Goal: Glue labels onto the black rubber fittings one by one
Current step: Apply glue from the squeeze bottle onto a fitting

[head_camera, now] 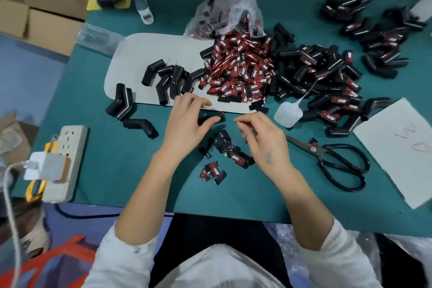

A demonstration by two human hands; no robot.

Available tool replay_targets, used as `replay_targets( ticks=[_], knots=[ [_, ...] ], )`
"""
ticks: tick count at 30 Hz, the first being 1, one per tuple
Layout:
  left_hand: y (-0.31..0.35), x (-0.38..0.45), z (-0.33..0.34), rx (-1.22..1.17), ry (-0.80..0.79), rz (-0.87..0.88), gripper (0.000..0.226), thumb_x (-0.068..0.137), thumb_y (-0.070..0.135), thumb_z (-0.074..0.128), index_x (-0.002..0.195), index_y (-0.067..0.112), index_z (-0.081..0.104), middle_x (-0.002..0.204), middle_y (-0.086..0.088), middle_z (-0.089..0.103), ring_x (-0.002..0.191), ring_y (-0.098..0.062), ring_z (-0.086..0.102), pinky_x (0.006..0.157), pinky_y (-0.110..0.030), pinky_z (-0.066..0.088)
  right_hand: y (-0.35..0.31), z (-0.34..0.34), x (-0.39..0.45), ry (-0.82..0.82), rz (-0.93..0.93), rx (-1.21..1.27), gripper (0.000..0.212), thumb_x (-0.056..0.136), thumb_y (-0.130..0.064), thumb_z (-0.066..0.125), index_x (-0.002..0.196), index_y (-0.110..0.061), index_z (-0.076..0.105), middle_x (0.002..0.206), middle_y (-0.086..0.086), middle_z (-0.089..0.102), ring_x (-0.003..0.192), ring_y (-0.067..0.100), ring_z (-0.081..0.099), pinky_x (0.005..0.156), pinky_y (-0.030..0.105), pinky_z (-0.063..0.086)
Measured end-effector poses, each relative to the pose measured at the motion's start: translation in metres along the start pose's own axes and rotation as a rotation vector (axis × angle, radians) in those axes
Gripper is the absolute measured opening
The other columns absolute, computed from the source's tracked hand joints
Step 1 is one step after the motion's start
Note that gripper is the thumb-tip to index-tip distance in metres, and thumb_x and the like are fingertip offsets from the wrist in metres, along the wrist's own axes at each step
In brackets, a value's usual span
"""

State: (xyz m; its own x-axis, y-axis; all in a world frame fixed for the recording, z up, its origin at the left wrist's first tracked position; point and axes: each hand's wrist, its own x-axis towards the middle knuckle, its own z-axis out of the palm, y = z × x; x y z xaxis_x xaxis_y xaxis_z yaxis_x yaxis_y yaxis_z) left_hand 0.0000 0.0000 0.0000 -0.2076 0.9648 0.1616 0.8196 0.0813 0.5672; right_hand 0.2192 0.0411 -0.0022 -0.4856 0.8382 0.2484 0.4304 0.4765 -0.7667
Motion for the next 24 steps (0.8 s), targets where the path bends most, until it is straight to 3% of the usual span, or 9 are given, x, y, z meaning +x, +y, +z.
replay_targets(
  ticks=[3, 6, 9, 14, 17, 18, 20, 22, 24],
  knots=[
    [-0.009, 0.001, 0.007, 0.205, -0.066, 0.013, 0.044, 0.090, 0.043, 0.080, 0.115, 0.008, 0.072, 0.113, -0.009, 0.055, 0.109, -0.030, 0.047, 0.100, -0.042, 0.042, 0.009, 0.000, -0.009, 0.108, -0.019, -0.071, 0.015, 0.106, -0.020, 0.061, 0.111, -0.014, 0.073, 0.099, -0.006, 0.066, 0.081, 0.019, 0.066, 0.072, 0.045, 0.057],
    [-0.008, 0.003, 0.013, 0.196, -0.052, 0.048, 0.036, 0.088, 0.036, 0.083, 0.110, 0.008, 0.073, 0.112, -0.008, 0.056, 0.109, -0.030, 0.046, 0.099, -0.044, 0.044, 0.018, 0.001, -0.012, 0.122, -0.046, -0.096, 0.013, 0.106, -0.017, 0.063, 0.113, -0.013, 0.074, 0.101, -0.005, 0.069, 0.086, 0.016, 0.066, 0.075, 0.040, 0.057],
    [-0.005, 0.007, 0.018, 0.129, 0.005, 0.085, 0.031, 0.091, 0.034, 0.079, 0.108, 0.010, 0.070, 0.111, -0.005, 0.057, 0.110, -0.027, 0.046, 0.097, -0.036, 0.042, 0.023, 0.003, -0.008, 0.102, -0.017, -0.091, 0.015, 0.105, -0.016, 0.064, 0.115, -0.013, 0.075, 0.103, -0.003, 0.070, 0.091, 0.017, 0.067, 0.079, 0.040, 0.057],
    [0.011, 0.009, 0.022, -0.220, -0.099, -0.043, 0.023, 0.097, 0.042, 0.067, 0.112, 0.032, 0.053, 0.104, 0.018, 0.061, 0.100, -0.010, 0.058, 0.085, -0.033, 0.047, 0.019, 0.002, -0.008, 0.187, -0.062, -0.103, 0.014, 0.106, -0.026, 0.064, 0.107, -0.019, 0.076, 0.097, -0.007, 0.070, 0.087, 0.013, 0.067, 0.078, 0.037, 0.056],
    [0.017, 0.010, 0.021, -0.450, -0.161, -0.133, 0.021, 0.099, 0.037, 0.069, 0.111, 0.047, 0.054, 0.099, 0.026, 0.066, 0.086, 0.003, 0.062, 0.082, -0.027, 0.048, 0.013, -0.011, -0.014, 0.448, 0.075, -0.068, 0.015, 0.100, -0.057, 0.060, 0.097, -0.043, 0.060, 0.097, -0.024, 0.057, 0.085, -0.003, 0.056, 0.073, 0.018, 0.045],
    [0.019, 0.012, 0.021, -0.506, -0.172, -0.138, 0.024, 0.101, 0.033, 0.069, 0.113, 0.050, 0.057, 0.100, 0.029, 0.067, 0.083, 0.005, 0.062, 0.081, -0.026, 0.048, 0.014, -0.018, -0.015, 0.559, 0.149, -0.002, 0.017, 0.095, -0.060, 0.066, 0.098, -0.049, 0.053, 0.102, -0.027, 0.052, 0.087, -0.001, 0.053, 0.072, 0.017, 0.042],
    [0.020, 0.013, 0.022, -0.599, -0.187, -0.126, 0.026, 0.105, 0.029, 0.064, 0.125, 0.046, 0.062, 0.105, 0.028, 0.066, 0.084, 0.003, 0.060, 0.086, -0.025, 0.047, 0.023, -0.031, -0.015, 0.684, 0.263, 0.037, 0.041, 0.088, -0.049, 0.080, 0.109, -0.056, 0.045, 0.114, -0.023, 0.047, 0.099, 0.009, 0.054, 0.080, 0.023, 0.044],
    [0.018, 0.013, 0.026, -0.678, -0.204, -0.120, 0.030, 0.108, 0.032, 0.057, 0.138, 0.034, 0.063, 0.098, 0.010, 0.061, 0.081, -0.012, 0.053, 0.082, -0.022, 0.045, 0.034, -0.039, -0.012, 0.606, 0.347, -0.002, 0.055, 0.085, -0.036, 0.084, 0.126, -0.041, 0.048, 0.124, -0.014, 0.048, 0.113, 0.012, 0.054, 0.094, 0.027, 0.044],
    [0.017, 0.011, 0.028, -0.783, -0.216, -0.151, 0.037, 0.109, 0.035, 0.049, 0.144, 0.032, 0.061, 0.085, 0.004, 0.051, 0.073, -0.017, 0.046, 0.070, -0.020, 0.044, 0.041, -0.040, -0.009, 0.473, 0.404, -0.080, 0.057, 0.087, -0.034, 0.082, 0.133, -0.033, 0.048, 0.126, -0.015, 0.051, 0.119, 0.013, 0.054, 0.097, 0.025, 0.040]
  ],
)
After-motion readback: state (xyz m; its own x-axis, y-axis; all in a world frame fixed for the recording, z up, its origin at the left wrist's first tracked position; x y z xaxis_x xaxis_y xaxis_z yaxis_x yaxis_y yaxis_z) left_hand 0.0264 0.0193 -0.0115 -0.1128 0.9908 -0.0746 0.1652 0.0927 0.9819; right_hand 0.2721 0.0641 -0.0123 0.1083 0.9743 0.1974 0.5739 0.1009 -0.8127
